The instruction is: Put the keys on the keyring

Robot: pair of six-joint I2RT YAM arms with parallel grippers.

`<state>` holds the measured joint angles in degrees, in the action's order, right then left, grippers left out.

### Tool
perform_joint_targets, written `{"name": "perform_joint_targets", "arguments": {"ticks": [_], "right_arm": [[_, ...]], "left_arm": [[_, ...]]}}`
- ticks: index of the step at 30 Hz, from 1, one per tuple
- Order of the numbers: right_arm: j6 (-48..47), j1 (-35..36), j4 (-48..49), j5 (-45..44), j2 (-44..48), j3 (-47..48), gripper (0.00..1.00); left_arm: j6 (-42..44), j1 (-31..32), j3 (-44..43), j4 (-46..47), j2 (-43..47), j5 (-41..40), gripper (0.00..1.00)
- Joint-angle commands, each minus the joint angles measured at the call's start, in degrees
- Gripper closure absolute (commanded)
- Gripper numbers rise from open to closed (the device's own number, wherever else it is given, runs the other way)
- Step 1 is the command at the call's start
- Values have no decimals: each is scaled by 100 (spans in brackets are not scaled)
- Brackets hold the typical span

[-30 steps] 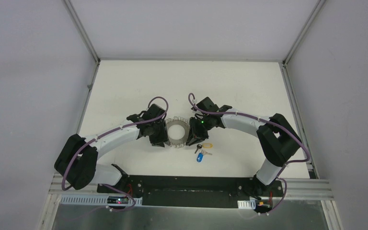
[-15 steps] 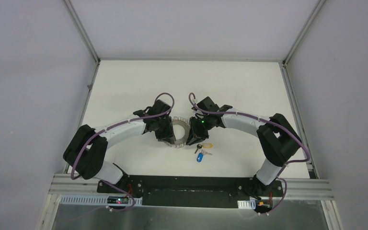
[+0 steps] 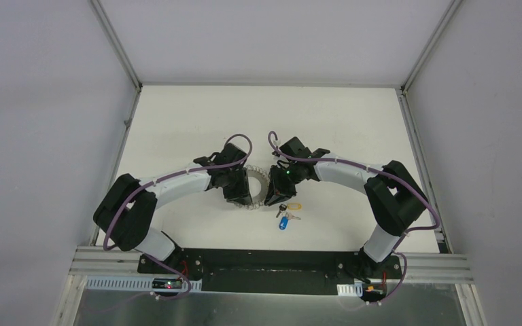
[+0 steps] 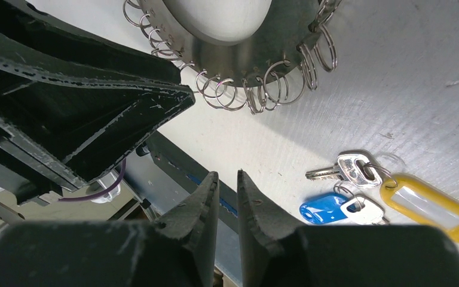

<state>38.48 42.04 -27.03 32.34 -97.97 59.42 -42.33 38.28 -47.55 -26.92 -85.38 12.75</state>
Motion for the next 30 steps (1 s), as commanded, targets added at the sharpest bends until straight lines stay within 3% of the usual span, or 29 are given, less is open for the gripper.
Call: {"name": "perform_joint_targets", "arguments": {"ticks": [1, 9, 13, 24, 30], "right_arm": [[-59, -32, 76, -11, 126, 26, 80], [-77, -32, 66, -4, 100, 12, 80], [-87, -30, 59, 30, 60, 41, 79], [-181, -5, -68, 43, 25, 156, 79], [-193, 21, -84, 53, 15, 184, 79]], "left_arm": [[158, 40, -219, 111, 342, -8, 67], [498, 35, -259, -364, 956, -791, 63], [683, 39, -373, -773, 860, -1211, 61], [822, 52, -893, -883, -228, -625, 64], [759, 139, -887, -786, -276, -447, 68]]}}
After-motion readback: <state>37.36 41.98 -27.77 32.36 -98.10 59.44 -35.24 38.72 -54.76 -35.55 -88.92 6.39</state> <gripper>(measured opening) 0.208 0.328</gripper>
